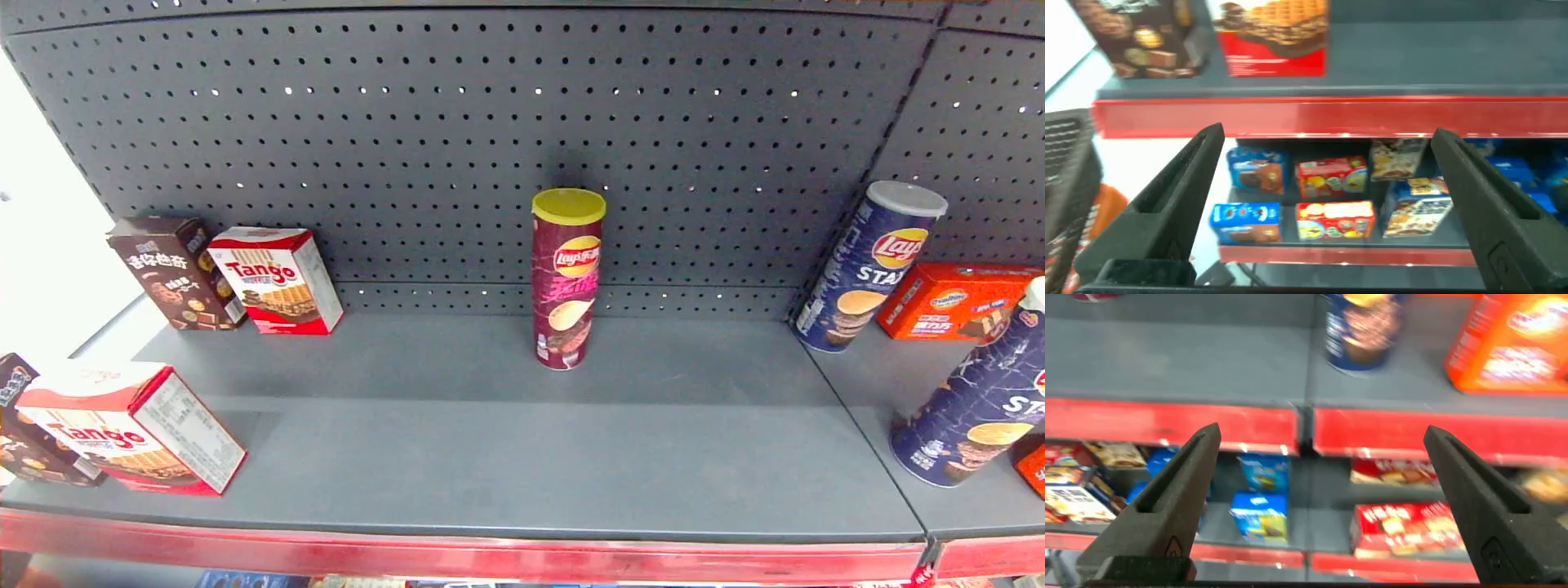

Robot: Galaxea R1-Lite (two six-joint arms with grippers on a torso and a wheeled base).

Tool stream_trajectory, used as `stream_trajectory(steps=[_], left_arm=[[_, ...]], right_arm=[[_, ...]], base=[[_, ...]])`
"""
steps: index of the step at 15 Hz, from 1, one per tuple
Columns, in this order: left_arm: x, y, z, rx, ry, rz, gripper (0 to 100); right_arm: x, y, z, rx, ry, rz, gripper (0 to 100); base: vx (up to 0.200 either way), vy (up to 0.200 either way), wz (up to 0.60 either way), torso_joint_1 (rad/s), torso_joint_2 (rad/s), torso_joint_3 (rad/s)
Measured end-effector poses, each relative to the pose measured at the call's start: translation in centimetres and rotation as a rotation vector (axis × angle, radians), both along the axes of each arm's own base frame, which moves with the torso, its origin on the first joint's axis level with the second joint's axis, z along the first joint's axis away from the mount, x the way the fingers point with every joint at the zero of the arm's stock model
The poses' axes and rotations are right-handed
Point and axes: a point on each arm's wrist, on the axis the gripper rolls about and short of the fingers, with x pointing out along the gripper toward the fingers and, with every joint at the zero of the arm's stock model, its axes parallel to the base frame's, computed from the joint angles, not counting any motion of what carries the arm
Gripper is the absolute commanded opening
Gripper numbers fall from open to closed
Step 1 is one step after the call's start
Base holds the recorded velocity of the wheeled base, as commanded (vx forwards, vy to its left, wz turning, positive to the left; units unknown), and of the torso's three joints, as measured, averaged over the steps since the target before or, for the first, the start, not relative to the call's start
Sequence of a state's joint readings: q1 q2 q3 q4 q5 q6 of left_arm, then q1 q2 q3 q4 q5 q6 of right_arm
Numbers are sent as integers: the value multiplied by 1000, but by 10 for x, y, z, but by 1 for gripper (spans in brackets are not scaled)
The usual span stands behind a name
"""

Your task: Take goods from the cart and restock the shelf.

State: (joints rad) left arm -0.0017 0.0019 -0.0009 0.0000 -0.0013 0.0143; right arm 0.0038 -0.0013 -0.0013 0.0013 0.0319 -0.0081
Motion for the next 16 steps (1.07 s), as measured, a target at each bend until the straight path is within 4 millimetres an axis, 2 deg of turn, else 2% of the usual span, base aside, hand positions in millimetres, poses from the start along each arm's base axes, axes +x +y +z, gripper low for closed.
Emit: stream_trajectory(steps=[10, 16], left_arm=[[0, 0, 0, 3, -1, -2, 100], [0, 0, 0, 2, -1, -1, 100]], right_arm=[[0, 0, 0, -1, 1, 0, 100], [0, 0, 0, -1, 1, 1, 100]], base=[[0, 0, 600, 3, 0, -1], [0, 0, 0, 0, 0, 0]])
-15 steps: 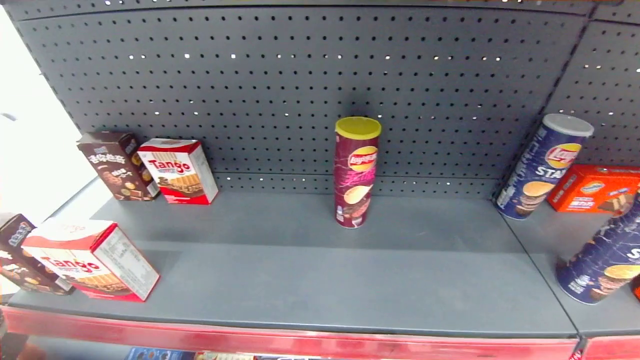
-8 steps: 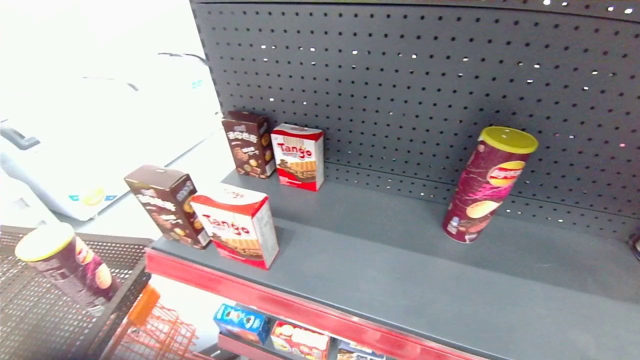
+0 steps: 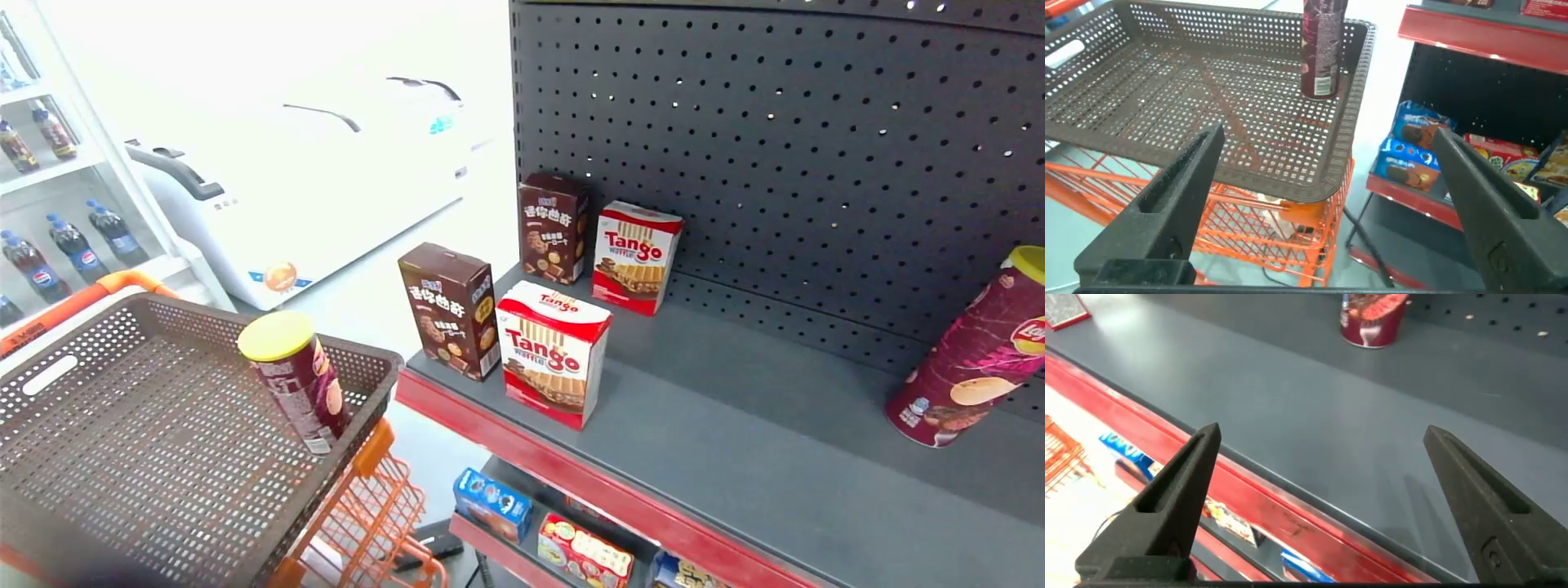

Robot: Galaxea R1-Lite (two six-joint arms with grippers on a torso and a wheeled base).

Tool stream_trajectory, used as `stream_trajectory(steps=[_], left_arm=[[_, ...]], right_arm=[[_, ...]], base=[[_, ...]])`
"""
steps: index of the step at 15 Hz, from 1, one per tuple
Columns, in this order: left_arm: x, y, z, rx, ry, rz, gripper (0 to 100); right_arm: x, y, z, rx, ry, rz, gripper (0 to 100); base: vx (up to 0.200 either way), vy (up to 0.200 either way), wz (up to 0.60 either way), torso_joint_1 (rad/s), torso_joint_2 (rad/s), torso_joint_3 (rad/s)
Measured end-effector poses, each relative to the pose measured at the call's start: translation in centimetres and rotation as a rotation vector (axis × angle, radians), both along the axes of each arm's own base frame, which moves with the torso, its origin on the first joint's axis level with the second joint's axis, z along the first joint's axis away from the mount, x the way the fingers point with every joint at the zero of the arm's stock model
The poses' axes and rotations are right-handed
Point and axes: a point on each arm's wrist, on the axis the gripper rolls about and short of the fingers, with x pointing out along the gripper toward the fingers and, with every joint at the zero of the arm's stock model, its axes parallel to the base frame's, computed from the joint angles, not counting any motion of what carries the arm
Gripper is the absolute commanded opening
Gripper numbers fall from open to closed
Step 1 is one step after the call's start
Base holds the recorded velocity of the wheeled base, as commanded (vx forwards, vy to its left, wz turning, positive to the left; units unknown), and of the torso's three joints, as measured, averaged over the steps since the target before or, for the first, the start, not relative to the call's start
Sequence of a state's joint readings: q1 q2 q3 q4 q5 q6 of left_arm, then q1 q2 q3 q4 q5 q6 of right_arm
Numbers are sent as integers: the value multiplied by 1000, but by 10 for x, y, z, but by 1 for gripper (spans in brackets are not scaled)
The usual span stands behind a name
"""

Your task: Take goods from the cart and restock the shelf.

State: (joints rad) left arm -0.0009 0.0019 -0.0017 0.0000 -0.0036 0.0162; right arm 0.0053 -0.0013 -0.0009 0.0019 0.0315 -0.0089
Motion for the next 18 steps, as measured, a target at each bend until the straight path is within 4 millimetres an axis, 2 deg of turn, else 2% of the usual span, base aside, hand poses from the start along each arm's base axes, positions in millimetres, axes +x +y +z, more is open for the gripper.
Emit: stream_trajectory(steps=[5, 8, 10, 15, 18], left_arm=[[-1, 1, 3, 1, -9, 27, 100], [-7, 1, 28, 4, -18, 60, 100], [-2, 2, 44, 6, 32, 78, 100], [43, 3, 76, 10, 226, 112, 100], [81, 1, 88, 0, 304, 82, 100]], right_arm=[[0, 0, 0, 0, 0, -1, 100], [0, 0, 0, 0, 0, -1, 100], [0, 0, 0, 1, 0, -1, 100], [0, 0, 0, 0, 0, -1, 100], [0, 0, 0, 0, 0, -1, 100]], base=[[0, 0, 0, 0, 0, 0], [0, 0, 0, 0, 0, 0], [0, 0, 0, 0, 0, 0], [0, 0, 0, 0, 0, 0], [0, 0, 0, 0, 0, 0]])
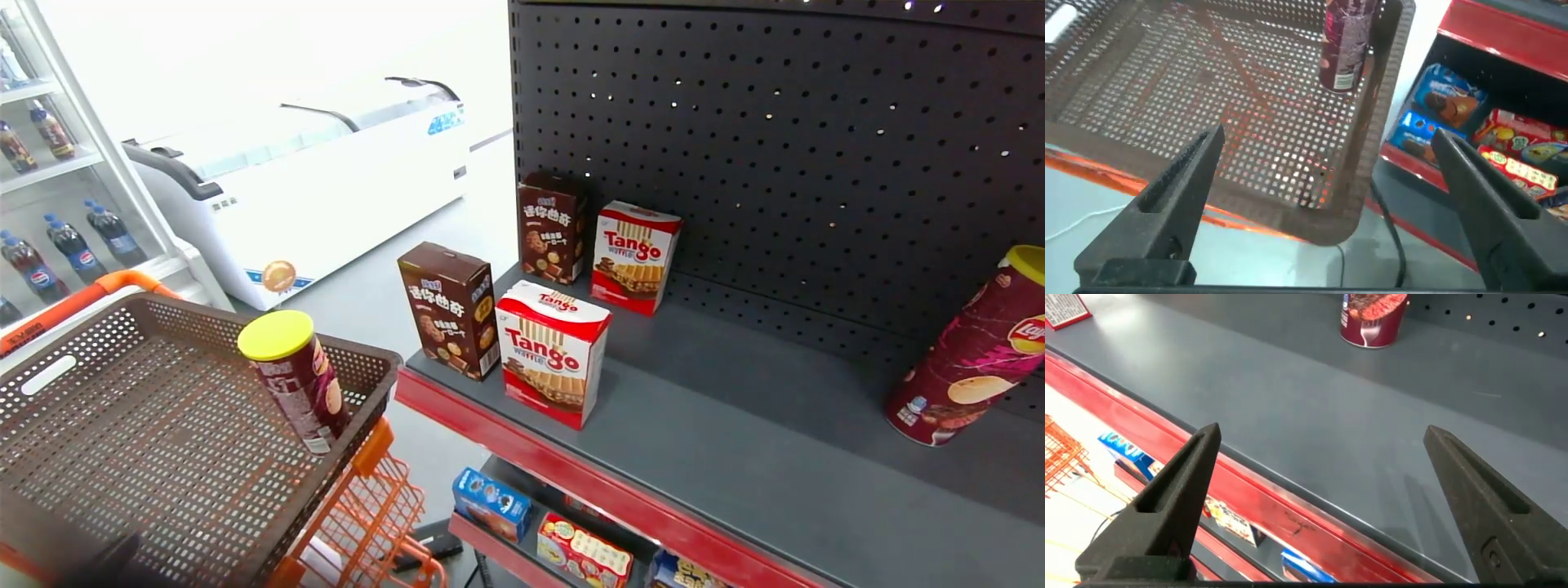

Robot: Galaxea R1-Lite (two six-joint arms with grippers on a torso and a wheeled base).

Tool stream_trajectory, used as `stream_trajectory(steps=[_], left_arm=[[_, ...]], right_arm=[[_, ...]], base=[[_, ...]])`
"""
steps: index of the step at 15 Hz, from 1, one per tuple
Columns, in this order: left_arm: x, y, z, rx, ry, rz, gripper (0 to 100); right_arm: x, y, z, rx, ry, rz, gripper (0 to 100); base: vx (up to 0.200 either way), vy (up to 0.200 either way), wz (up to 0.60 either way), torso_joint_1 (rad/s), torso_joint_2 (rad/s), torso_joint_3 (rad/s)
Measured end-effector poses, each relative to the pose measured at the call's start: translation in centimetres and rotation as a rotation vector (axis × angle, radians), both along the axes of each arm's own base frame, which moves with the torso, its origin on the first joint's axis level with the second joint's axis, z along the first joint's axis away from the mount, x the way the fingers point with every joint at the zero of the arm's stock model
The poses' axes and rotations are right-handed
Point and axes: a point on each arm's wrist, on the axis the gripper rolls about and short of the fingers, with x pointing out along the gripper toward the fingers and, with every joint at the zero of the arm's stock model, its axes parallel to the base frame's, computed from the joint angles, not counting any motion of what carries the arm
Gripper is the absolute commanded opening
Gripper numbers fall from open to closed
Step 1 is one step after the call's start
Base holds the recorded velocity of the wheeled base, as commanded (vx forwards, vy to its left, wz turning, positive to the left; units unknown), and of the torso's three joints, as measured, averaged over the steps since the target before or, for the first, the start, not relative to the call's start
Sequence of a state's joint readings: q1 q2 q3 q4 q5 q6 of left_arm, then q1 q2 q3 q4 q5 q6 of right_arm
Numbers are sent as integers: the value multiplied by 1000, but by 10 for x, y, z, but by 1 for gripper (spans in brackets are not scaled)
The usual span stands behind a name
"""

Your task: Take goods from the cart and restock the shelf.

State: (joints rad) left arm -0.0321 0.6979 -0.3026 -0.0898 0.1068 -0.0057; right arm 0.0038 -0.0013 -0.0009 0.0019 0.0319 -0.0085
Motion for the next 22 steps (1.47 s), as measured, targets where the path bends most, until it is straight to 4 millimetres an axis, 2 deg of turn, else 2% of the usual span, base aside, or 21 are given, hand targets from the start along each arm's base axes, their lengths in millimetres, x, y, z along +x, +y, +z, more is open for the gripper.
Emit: stream_trajectory(steps=[5, 10, 14, 17, 22], left_arm=[[67, 5, 0, -28, 43, -18, 100], [134, 18, -25, -58, 103, -78, 100], [180, 24, -41, 30, 100, -118, 100], [208, 25, -44, 51, 42, -130, 100], [229, 19, -55, 52, 47, -160, 100]], right_arm=[[0, 0, 0, 0, 0, 0, 100], [0, 0, 0, 0, -1, 0, 100], [0, 0, 0, 0, 0, 1, 100], [0, 0, 0, 0, 0, 0, 100], [0, 0, 0, 0, 0, 0, 100]], base=[[0, 0, 0, 0, 0, 0], [0, 0, 0, 0, 0, 0], [0, 0, 0, 0, 0, 0], [0, 0, 0, 0, 0, 0], [0, 0, 0, 0, 0, 0]])
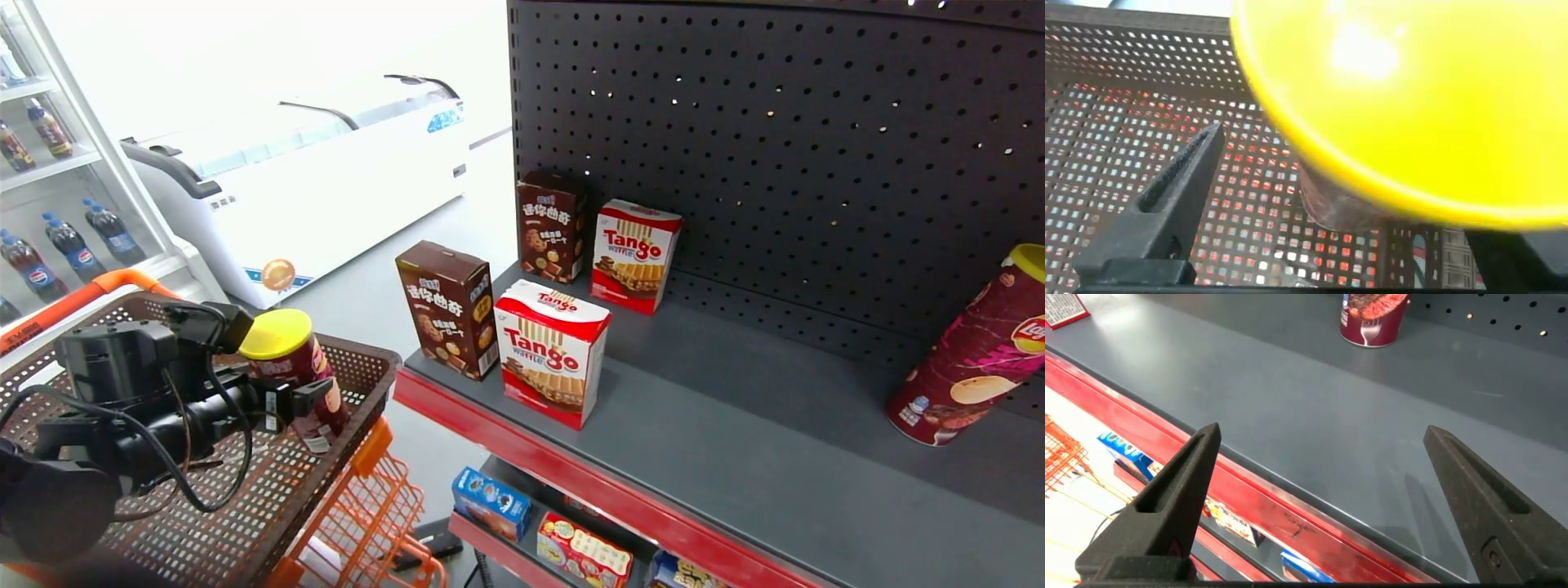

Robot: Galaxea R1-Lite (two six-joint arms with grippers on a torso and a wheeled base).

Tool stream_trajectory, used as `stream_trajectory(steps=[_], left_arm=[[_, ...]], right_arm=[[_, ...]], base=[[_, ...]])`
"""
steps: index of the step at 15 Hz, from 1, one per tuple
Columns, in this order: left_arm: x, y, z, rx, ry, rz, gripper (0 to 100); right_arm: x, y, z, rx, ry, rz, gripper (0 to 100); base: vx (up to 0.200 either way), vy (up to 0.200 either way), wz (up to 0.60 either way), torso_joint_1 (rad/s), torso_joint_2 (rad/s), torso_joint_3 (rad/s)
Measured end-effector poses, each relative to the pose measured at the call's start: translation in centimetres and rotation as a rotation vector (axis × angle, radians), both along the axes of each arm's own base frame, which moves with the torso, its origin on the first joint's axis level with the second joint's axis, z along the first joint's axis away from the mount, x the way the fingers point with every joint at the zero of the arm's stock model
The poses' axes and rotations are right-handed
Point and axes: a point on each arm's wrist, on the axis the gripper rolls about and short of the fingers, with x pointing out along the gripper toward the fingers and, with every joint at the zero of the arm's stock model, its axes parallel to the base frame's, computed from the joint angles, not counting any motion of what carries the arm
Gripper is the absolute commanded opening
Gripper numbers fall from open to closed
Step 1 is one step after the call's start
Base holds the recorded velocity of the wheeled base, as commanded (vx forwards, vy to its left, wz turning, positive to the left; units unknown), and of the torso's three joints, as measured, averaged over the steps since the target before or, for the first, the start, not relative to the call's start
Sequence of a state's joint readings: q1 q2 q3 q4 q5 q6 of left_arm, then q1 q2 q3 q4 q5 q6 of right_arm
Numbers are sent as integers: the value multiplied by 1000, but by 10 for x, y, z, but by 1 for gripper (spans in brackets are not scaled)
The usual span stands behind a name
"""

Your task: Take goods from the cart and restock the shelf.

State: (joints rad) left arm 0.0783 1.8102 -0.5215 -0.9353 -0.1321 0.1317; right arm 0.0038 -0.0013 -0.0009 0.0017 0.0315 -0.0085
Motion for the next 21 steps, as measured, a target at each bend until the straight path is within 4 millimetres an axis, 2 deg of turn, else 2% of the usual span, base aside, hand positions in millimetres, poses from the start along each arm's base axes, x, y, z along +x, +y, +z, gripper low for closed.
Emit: stream_trajectory(steps=[6, 13, 14, 19, 21], left_arm=[[13, -15, -12, 0, -12, -51, 100], [20, -7, -22, 3, 3, -27, 100], [21, -5, -23, 4, 0, -20, 0], [24, 0, -21, 34, -13, -16, 0], [23, 0, -15, 37, -28, -17, 0]], right_arm=[[0, 0, 0, 0, 0, 0, 100], [0, 0, 0, 0, 0, 0, 100], [0, 0, 0, 0, 0, 0, 100], [0, 0, 0, 0, 0, 0, 100], [0, 0, 0, 0, 0, 0, 100]], base=[[0, 0, 0, 0, 0, 0], [0, 0, 0, 0, 0, 0], [0, 0, 0, 0, 0, 0], [0, 0, 0, 0, 0, 0], [0, 0, 0, 0, 0, 0]])
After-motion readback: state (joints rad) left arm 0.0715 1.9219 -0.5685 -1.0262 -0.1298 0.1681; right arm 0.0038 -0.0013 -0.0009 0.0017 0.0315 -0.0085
